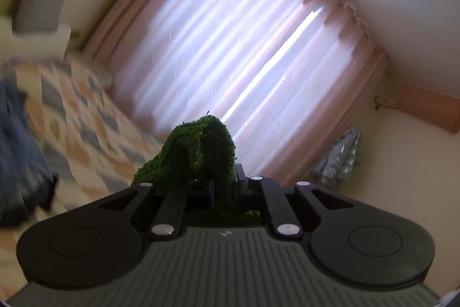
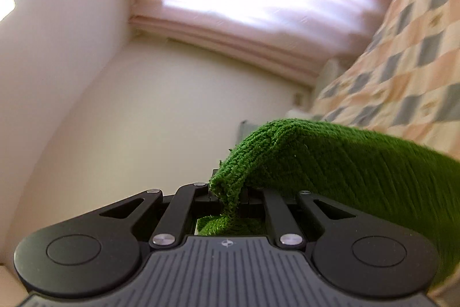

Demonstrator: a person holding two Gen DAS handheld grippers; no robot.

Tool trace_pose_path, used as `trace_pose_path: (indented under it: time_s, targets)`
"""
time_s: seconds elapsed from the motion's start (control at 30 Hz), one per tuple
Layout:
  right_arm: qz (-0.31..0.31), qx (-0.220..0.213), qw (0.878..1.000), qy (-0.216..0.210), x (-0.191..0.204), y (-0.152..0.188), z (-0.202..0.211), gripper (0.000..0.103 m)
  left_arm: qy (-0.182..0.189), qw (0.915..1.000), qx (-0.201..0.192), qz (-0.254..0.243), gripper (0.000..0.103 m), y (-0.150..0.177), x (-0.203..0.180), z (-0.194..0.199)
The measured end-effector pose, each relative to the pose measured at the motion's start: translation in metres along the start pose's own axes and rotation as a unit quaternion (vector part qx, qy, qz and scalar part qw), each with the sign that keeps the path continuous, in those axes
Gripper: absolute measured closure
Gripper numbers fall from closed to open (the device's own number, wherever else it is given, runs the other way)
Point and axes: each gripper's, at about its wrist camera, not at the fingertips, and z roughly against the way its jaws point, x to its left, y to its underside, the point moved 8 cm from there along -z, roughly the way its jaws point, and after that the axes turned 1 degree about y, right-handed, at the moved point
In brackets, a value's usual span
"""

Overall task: Fold clothes
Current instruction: 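Lift the green vest off the pile with both grippers, then lay the green vest flat on the bed with both grippers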

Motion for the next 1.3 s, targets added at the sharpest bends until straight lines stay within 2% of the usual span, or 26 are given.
trace_pose_path:
  time_s: [0.07, 0.17, 0.3, 0.43, 0.53, 0.6, 0.67, 0.73, 0.8, 0.83, 0.87, 0.9, 0.93, 0.97, 1.03, 1.1, 1.13, 1.17, 1.2, 1.27, 1.3]
  targets:
    - [-0.003, -0.012, 0.999, 0.033, -0.017, -0.016, 0.019, 0.095, -0.009, 0.9994, 0.031, 0.016, 0.094, 0.023, 0.005, -0.027]
    - [-0.024, -0.038, 0.995, 0.085, -0.053, -0.041, 0.041, 0.095, -0.016, 0.9979, 0.063, 0.005, 0.094, 0.045, -0.012, -0.059]
    - [-0.032, -0.080, 0.989, 0.123, -0.086, -0.070, 0.060, 0.095, 0.016, 0.9970, 0.069, -0.030, 0.094, 0.040, -0.057, -0.087]
    - [-0.001, -0.134, 0.984, 0.115, -0.068, -0.108, 0.097, 0.095, 0.069, 0.9939, 0.050, -0.071, 0.094, 0.029, -0.110, -0.083]
    - [0.029, -0.167, 0.980, 0.101, -0.045, -0.120, 0.118, 0.095, 0.091, 0.9897, 0.053, -0.096, 0.094, 0.046, -0.125, -0.071]
    - [0.041, -0.181, 0.977, 0.101, -0.039, -0.114, 0.135, 0.095, 0.095, 0.9877, 0.074, -0.100, 0.094, 0.072, -0.114, -0.061]
    - [0.037, -0.188, 0.976, 0.107, -0.051, -0.097, 0.150, 0.095, 0.090, 0.9859, 0.111, -0.087, 0.094, 0.112, -0.088, -0.053]
    - [0.013, -0.188, 0.974, 0.127, -0.076, -0.069, 0.177, 0.095, 0.069, 0.9824, 0.154, -0.080, 0.094, 0.161, -0.050, -0.041]
    - [-0.017, -0.178, 0.970, 0.165, -0.114, -0.032, 0.198, 0.095, 0.026, 0.9754, 0.207, -0.071, 0.095, 0.218, -0.002, -0.026]
    - [-0.034, -0.167, 0.965, 0.197, -0.141, -0.008, 0.207, 0.095, -0.006, 0.9664, 0.250, -0.061, 0.095, 0.249, 0.027, -0.019]
    - [-0.053, -0.156, 0.959, 0.229, -0.168, 0.015, 0.215, 0.095, -0.041, 0.9538, 0.293, -0.050, 0.095, 0.281, 0.057, -0.011]
    - [-0.080, -0.143, 0.951, 0.263, -0.197, 0.036, 0.223, 0.094, -0.074, 0.9409, 0.329, -0.035, 0.096, 0.309, 0.086, -0.003]
    - [-0.114, -0.128, 0.937, 0.305, -0.234, 0.059, 0.229, 0.094, -0.101, 0.9282, 0.358, -0.021, 0.096, 0.333, 0.112, 0.005]
    - [-0.142, -0.117, 0.919, 0.348, -0.269, 0.080, 0.238, 0.091, -0.120, 0.9201, 0.373, -0.015, 0.096, 0.347, 0.130, 0.010]
    - [-0.195, -0.097, 0.871, 0.440, -0.343, 0.122, 0.262, 0.087, -0.156, 0.9038, 0.398, -0.007, 0.097, 0.374, 0.165, 0.019]
    - [-0.227, -0.082, 0.826, 0.510, -0.397, 0.151, 0.284, 0.087, -0.162, 0.9035, 0.397, -0.001, 0.092, 0.384, 0.179, 0.016]
    - [-0.233, -0.080, 0.815, 0.524, -0.416, 0.160, 0.291, 0.087, -0.163, 0.9035, 0.396, -0.003, 0.088, 0.389, 0.184, 0.010]
    - [-0.233, -0.080, 0.813, 0.528, -0.428, 0.164, 0.294, 0.087, -0.163, 0.9040, 0.395, -0.006, 0.081, 0.395, 0.190, 0.002]
    - [-0.226, -0.080, 0.816, 0.526, -0.438, 0.166, 0.294, 0.085, -0.161, 0.9045, 0.395, -0.010, 0.080, 0.404, 0.195, -0.006]
    - [-0.202, -0.081, 0.826, 0.520, -0.447, 0.166, 0.290, 0.080, -0.147, 0.9024, 0.405, -0.011, 0.079, 0.425, 0.196, -0.026]
    - [-0.186, -0.083, 0.832, 0.515, -0.452, 0.164, 0.289, 0.075, -0.140, 0.9011, 0.410, -0.011, 0.074, 0.436, 0.197, -0.036]
